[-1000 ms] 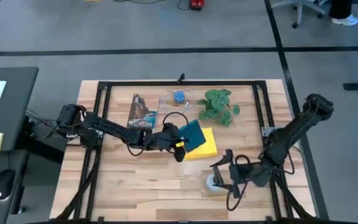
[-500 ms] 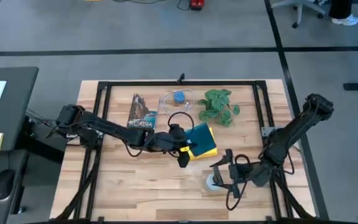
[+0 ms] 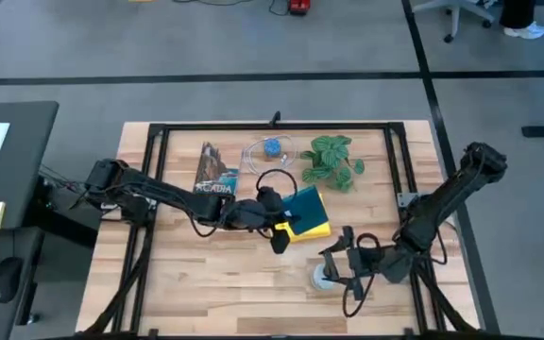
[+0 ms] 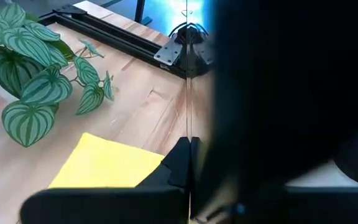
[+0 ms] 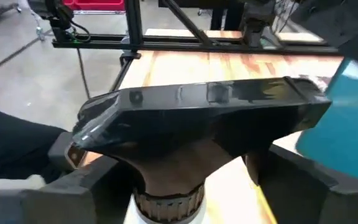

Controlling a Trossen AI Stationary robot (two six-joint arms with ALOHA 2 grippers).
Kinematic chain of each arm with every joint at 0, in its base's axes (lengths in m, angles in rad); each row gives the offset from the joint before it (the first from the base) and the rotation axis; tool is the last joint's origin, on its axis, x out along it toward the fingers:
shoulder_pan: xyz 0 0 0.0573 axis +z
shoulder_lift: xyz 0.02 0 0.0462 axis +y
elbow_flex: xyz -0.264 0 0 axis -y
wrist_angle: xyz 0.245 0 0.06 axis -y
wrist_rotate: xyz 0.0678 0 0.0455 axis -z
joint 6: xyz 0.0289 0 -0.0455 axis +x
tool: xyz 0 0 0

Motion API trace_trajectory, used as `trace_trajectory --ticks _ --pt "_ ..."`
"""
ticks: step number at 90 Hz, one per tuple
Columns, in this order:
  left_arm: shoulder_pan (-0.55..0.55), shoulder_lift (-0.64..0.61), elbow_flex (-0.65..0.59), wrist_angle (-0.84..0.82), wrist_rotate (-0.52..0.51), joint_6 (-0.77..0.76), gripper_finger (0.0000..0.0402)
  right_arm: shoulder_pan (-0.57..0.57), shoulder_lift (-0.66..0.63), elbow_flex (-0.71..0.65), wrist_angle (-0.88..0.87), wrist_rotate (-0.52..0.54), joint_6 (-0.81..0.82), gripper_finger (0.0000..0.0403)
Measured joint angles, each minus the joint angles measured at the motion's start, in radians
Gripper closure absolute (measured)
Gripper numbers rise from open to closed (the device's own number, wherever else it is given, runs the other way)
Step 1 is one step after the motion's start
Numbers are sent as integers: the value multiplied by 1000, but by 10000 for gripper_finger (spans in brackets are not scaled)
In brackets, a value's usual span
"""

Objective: Apply microfiber cloth
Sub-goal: Spray the blue tablet using the cleaning bottle

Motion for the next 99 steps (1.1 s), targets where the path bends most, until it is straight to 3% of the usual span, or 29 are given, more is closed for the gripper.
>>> trace_trajectory --ticks 11,20,51,72,99 --pt "0 0 0 -2 0 7 393 -3 0 1 -15 -3 31 211" --pt "0 0 0 -1 0 13 393 4 -2 1 -24 -4 32 225" --pt "0 0 0 -55 1 14 393 62 -36 1 -119 0 78 124" --pt "-4 0 -1 -78 1 14 393 70 -78 9 -234 88 130 118" --pt "-16 0 -1 -82 -3 30 393 70 -195 92 -702 92 308 117"
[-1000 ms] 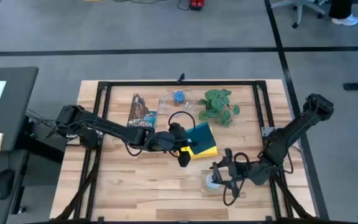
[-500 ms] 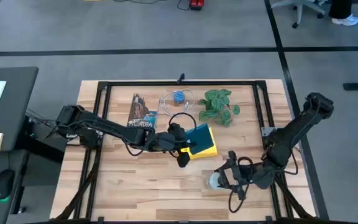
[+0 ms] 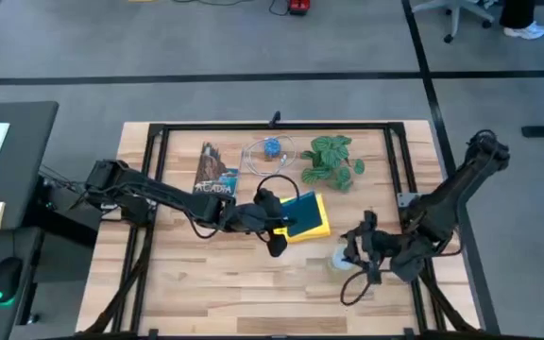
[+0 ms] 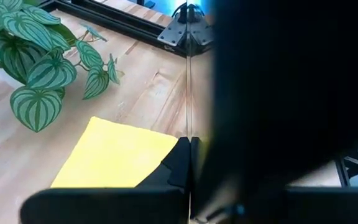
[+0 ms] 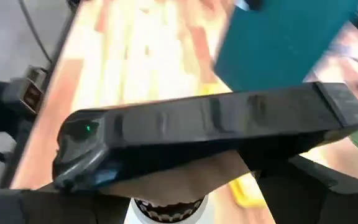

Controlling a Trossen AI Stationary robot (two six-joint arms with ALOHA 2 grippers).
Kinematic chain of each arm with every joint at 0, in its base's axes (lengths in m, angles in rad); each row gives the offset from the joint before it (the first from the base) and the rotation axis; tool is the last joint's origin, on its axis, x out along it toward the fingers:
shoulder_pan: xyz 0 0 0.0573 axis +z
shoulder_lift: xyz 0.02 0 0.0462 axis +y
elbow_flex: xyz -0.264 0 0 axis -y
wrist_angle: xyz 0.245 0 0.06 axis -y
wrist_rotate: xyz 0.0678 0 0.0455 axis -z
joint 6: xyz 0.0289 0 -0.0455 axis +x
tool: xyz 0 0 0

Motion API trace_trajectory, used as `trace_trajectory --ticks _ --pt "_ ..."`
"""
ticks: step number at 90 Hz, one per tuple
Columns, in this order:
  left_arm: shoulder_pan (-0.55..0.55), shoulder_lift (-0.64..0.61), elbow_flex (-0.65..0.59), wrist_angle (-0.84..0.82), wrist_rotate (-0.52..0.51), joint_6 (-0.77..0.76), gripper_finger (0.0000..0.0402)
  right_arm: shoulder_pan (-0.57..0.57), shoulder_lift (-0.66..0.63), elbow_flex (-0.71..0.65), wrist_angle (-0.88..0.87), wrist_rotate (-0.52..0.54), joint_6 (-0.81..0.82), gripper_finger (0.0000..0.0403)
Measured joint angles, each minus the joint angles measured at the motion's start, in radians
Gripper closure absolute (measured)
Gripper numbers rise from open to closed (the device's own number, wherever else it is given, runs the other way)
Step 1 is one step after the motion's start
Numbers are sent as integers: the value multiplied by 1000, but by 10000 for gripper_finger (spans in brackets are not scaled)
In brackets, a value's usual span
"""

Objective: Apply microfiber cloth
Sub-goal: Spray the blue tablet using the cleaning bottle

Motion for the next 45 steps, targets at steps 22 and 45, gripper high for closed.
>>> trace_trajectory --ticks 22,45 --pt "-1 0 0 -2 -2 6 393 0 -121 2 -265 3 82 117" --pt "-1 0 0 -2 -3 6 393 0 -227 2 -391 -74 -62 117"
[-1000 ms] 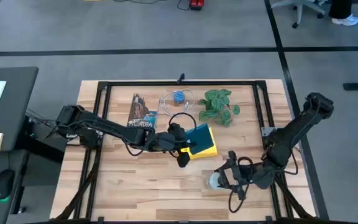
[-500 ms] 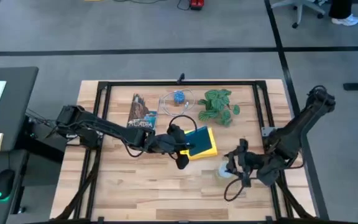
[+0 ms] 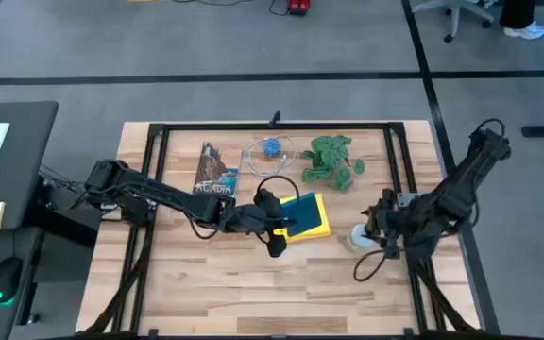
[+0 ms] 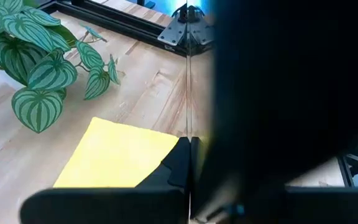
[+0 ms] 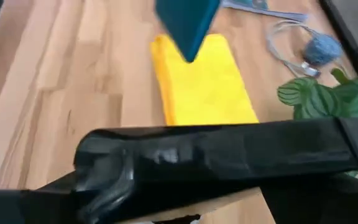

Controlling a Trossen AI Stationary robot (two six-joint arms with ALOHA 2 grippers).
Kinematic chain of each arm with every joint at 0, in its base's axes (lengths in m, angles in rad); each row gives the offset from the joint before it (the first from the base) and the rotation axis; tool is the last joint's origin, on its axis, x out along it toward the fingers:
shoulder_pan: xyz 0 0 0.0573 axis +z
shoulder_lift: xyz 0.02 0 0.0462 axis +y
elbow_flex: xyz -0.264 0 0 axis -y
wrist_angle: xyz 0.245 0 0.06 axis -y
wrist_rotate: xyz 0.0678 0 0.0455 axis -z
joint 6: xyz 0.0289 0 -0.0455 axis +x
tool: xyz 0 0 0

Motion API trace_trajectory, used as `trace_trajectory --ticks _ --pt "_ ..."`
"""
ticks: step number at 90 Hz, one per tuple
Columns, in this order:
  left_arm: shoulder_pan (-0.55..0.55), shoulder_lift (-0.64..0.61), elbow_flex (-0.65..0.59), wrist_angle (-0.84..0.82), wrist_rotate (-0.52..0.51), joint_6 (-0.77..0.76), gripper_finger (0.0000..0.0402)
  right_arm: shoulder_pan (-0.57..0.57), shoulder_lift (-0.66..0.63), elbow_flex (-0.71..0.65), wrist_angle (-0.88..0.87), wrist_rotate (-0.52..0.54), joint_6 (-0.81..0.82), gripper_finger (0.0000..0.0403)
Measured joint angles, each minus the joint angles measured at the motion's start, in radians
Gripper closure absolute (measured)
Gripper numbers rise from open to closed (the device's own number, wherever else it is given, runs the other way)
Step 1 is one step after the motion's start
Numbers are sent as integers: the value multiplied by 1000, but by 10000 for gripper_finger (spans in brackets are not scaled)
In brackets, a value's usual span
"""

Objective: Apply microfiber cloth
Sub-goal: Spray the blue tablet using the cleaning bottle

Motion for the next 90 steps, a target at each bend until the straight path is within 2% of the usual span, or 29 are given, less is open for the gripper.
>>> trace_trajectory --ticks 9,26,50,69,90 --pt "0 0 0 0 0 -1 393 0 -25 1 -4 -79 -66 117" --pt "0 0 0 0 -1 -2 393 -1 -25 22 -57 -154 -68 117" --pt "0 0 0 0 -1 -2 393 -3 -19 20 59 -153 -117 117" --pt "0 1 0 0 -1 2 393 -21 -21 22 55 -144 -154 116" --pt "-1 1 0 -1 0 6 393 -63 -20 107 59 -116 -256 116"
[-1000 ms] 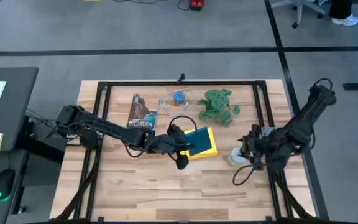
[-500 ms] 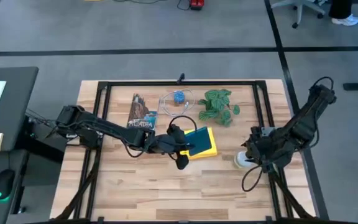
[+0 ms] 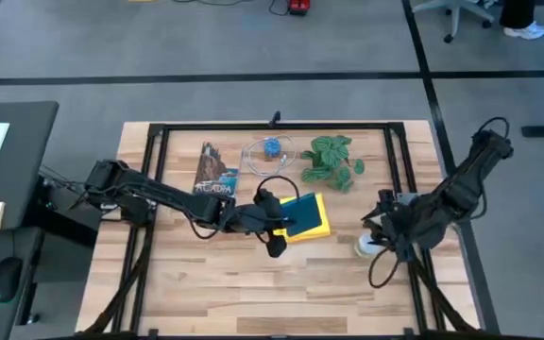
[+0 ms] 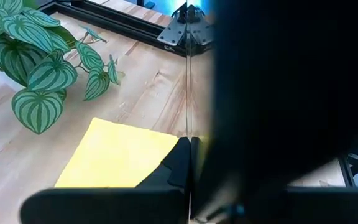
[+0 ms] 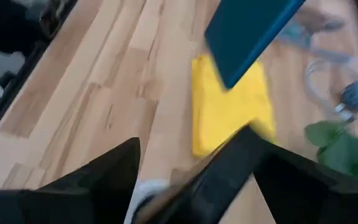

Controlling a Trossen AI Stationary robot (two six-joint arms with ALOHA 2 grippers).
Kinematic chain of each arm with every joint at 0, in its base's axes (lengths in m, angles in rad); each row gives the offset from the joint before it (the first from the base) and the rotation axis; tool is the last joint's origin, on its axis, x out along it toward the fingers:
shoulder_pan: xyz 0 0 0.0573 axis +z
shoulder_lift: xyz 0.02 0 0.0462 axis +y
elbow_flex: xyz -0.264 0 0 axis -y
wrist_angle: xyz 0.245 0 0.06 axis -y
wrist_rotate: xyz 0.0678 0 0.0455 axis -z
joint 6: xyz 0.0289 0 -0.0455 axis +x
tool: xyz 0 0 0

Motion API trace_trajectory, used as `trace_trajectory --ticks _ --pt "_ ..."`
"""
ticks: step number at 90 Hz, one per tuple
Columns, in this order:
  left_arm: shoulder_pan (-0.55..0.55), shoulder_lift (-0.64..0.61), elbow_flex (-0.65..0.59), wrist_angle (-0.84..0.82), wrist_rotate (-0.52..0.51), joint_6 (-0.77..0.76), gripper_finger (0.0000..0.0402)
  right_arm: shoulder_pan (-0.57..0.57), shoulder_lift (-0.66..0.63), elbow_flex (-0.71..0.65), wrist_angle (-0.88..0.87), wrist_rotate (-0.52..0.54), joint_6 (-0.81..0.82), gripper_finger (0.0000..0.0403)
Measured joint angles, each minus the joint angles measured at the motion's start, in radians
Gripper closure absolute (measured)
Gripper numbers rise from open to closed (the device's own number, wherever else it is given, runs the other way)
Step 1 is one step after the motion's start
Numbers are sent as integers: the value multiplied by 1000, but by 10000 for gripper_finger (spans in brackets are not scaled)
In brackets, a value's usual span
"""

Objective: Apply microfiber cloth
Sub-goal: Spray the blue tablet using the cleaning bottle, then wipe the blue tablet with the microfiber cloth

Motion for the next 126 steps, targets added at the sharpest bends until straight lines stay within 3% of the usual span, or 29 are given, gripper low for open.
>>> trace_trajectory --ticks 14,26,38,54,71,86,100,126 --pt "0 0 0 -13 0 1 393 -24 -1 78 39 6 -87 116" --pt "0 0 0 -60 -8 -10 393 -44 13 89 200 47 -205 116" --pt "29 0 -53 -71 -20 -61 393 -69 97 89 385 111 -364 116" --pt "71 1 -133 -38 -58 -56 393 -115 248 89 525 110 -486 116" --pt "87 1 -213 30 8 24 393 -112 360 89 552 110 -488 116" --pt "91 25 -257 33 10 111 393 -82 414 89 682 99 -413 117" --pt "91 65 -260 64 2 107 393 -74 457 89 793 22 -295 117" --pt "78 50 -250 76 -8 87 393 -73 509 89 809 16 -275 117"
